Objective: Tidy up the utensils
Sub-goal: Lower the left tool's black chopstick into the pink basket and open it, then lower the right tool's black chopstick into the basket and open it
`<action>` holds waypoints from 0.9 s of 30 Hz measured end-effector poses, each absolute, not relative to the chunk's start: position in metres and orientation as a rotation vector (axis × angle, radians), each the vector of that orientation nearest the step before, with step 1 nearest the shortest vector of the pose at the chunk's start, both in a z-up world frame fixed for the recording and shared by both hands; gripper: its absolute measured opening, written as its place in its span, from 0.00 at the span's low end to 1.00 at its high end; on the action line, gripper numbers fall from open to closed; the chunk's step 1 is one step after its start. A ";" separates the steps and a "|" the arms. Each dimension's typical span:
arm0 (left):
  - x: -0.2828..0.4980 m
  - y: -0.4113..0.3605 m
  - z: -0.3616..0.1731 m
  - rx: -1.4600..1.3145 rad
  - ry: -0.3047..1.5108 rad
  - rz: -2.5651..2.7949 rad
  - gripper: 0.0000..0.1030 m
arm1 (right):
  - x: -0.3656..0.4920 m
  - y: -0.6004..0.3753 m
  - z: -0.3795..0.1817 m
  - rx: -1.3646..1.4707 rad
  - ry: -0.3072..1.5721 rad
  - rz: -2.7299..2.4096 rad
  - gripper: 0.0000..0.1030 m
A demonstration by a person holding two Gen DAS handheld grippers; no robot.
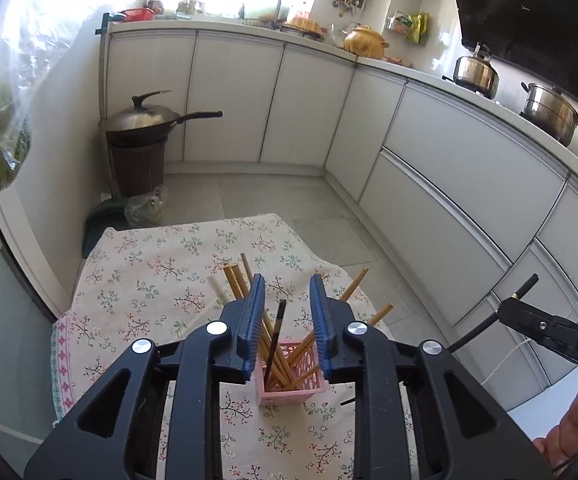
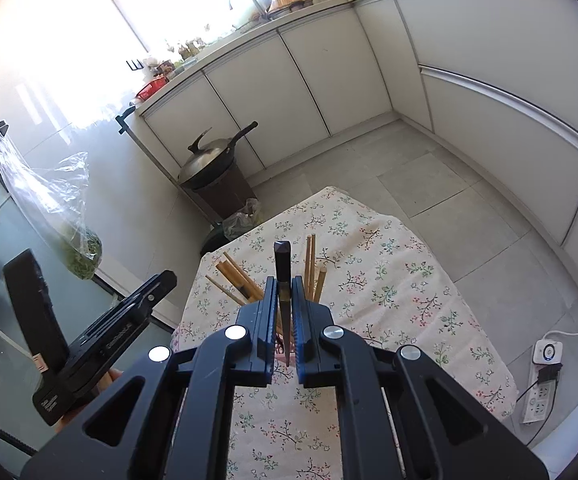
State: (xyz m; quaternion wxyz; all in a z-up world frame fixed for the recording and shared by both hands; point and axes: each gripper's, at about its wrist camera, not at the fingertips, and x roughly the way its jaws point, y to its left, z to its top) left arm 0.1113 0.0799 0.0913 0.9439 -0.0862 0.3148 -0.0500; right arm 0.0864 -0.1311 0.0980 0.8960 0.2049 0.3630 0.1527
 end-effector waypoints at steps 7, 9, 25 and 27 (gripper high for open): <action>0.105 0.094 0.097 -0.198 0.610 -0.055 0.38 | 0.107 -0.119 0.095 0.412 0.757 0.290 0.07; 0.105 0.099 0.098 -0.203 0.608 -0.042 0.38 | 0.116 -0.111 0.093 0.399 0.766 0.279 0.07; 0.101 0.110 0.099 -0.220 0.574 0.000 0.39 | 0.154 -0.079 0.048 0.390 0.820 0.264 0.13; 0.096 0.108 0.103 -0.206 0.542 0.019 0.43 | 0.147 -0.082 0.054 0.368 0.794 0.258 0.13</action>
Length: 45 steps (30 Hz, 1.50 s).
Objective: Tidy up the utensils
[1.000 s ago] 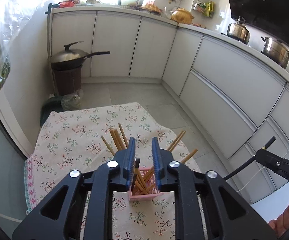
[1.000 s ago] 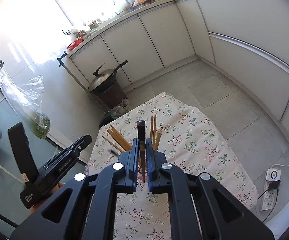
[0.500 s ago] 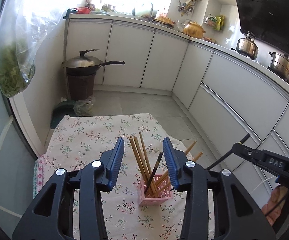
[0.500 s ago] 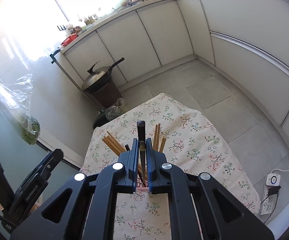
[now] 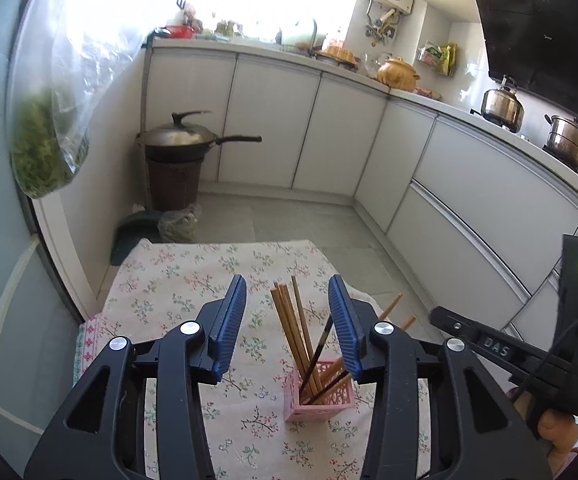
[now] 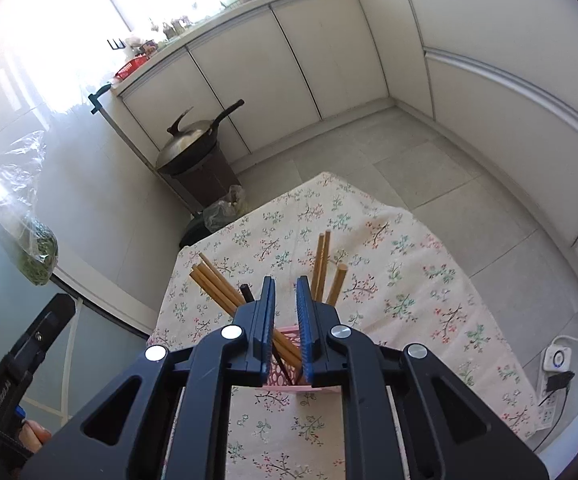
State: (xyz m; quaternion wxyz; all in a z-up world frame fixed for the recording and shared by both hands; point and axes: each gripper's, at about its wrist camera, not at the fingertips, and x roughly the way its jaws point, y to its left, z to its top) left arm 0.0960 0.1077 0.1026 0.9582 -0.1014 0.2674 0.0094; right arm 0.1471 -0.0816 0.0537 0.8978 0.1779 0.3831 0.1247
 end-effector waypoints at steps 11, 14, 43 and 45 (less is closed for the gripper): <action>0.058 0.056 0.116 -0.065 0.370 0.127 0.94 | 0.098 -0.109 0.075 0.295 0.658 0.180 0.32; 0.049 0.036 0.113 -0.006 0.333 0.153 0.93 | 0.081 -0.121 0.072 0.287 0.631 0.150 0.46; 0.038 -0.008 0.076 0.040 0.399 0.120 0.93 | 0.034 -0.172 0.044 0.201 0.513 -0.117 0.94; 0.039 -0.009 0.075 0.040 0.404 0.118 0.93 | 0.034 -0.173 0.043 0.205 0.520 -0.116 0.94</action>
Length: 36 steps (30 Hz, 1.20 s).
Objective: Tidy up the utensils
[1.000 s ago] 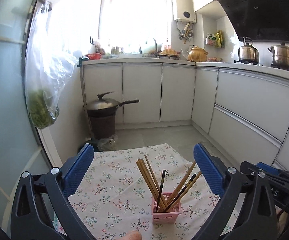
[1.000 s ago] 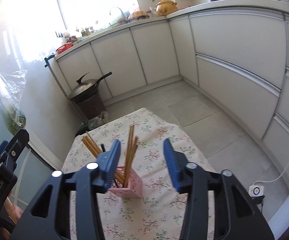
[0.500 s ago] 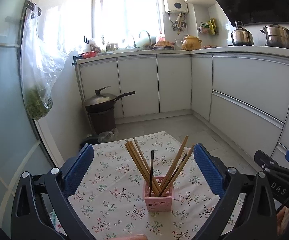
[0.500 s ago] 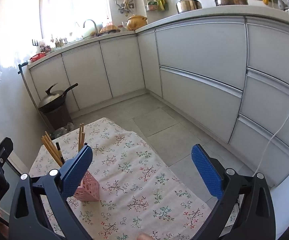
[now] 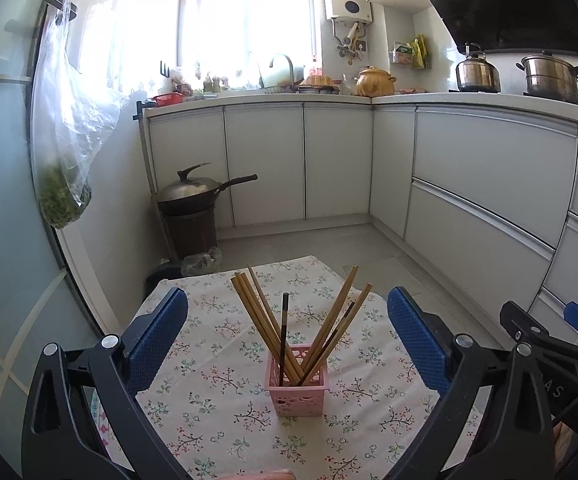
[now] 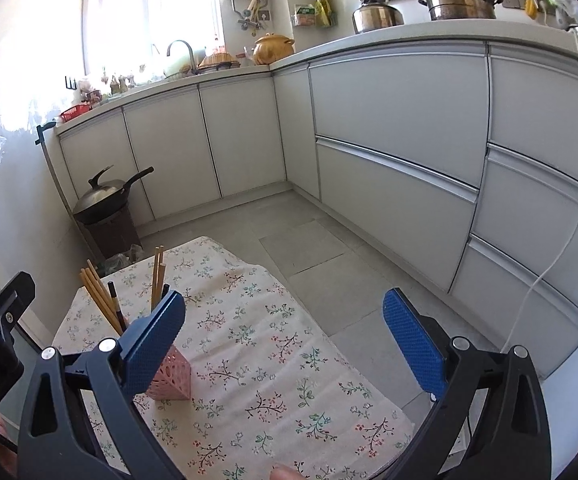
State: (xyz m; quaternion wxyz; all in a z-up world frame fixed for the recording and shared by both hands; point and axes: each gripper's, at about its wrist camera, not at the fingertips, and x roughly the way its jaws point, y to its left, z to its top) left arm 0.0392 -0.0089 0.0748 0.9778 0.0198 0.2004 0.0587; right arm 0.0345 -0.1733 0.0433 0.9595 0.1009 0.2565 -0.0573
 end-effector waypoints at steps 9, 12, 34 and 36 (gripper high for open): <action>0.044 -0.012 0.069 0.045 0.421 0.118 0.93 | 0.037 -0.174 0.039 0.205 0.540 -0.122 0.94; 0.045 -0.011 0.068 0.038 0.429 0.119 0.93 | 0.038 -0.174 0.038 0.208 0.548 -0.122 0.94; 0.049 -0.009 0.062 0.044 0.452 0.126 0.93 | 0.042 -0.175 0.033 0.219 0.575 -0.115 0.94; 0.050 -0.009 0.062 0.046 0.454 0.126 0.93 | 0.042 -0.175 0.033 0.220 0.575 -0.115 0.94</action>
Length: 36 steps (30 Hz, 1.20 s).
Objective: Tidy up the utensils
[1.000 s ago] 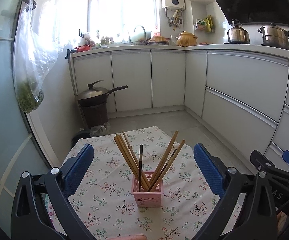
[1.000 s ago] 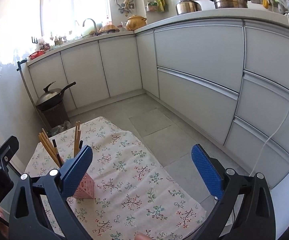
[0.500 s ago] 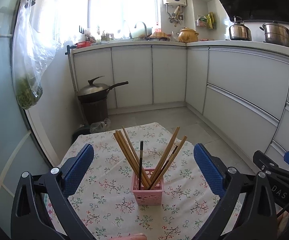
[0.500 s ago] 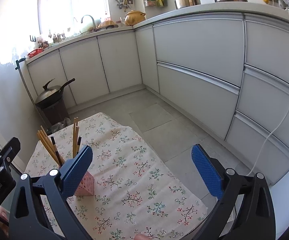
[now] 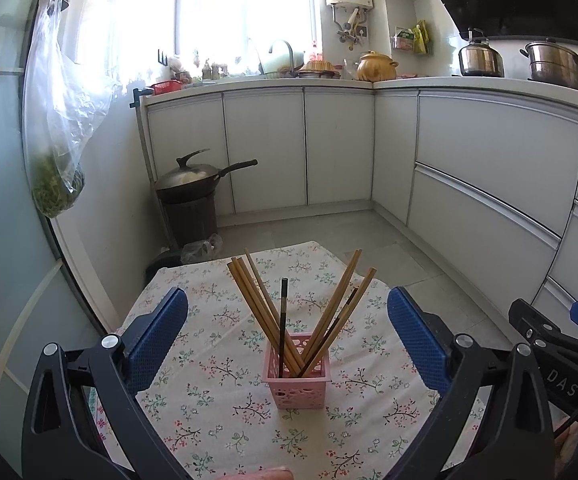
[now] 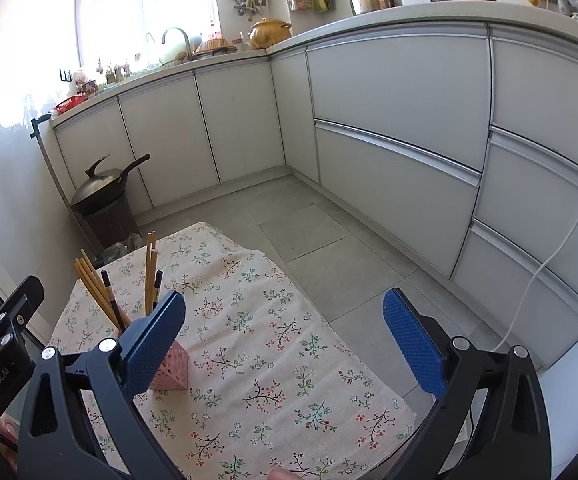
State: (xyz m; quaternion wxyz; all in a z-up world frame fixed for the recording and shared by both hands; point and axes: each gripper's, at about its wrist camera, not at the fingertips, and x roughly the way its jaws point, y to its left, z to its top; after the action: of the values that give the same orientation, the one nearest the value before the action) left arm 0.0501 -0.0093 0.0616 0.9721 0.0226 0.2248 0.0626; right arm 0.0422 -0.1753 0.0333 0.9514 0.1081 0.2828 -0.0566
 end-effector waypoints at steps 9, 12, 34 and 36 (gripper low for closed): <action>0.051 -0.010 0.061 0.049 0.457 0.129 0.93 | 0.043 -0.176 0.031 0.218 0.579 -0.113 0.94; 0.051 -0.010 0.061 0.048 0.457 0.128 0.93 | 0.043 -0.176 0.031 0.218 0.579 -0.112 0.94; 0.052 -0.009 0.059 0.051 0.460 0.127 0.93 | 0.043 -0.174 0.028 0.211 0.594 -0.106 0.94; 0.051 -0.008 0.057 0.056 0.461 0.129 0.93 | 0.044 -0.173 0.026 0.208 0.597 -0.105 0.94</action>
State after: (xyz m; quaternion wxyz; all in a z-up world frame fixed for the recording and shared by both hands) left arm 0.0515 -0.0079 0.0566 0.9711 0.0276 0.2284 0.0638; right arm 0.0439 -0.1734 0.0265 0.9491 0.1023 0.2934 -0.0517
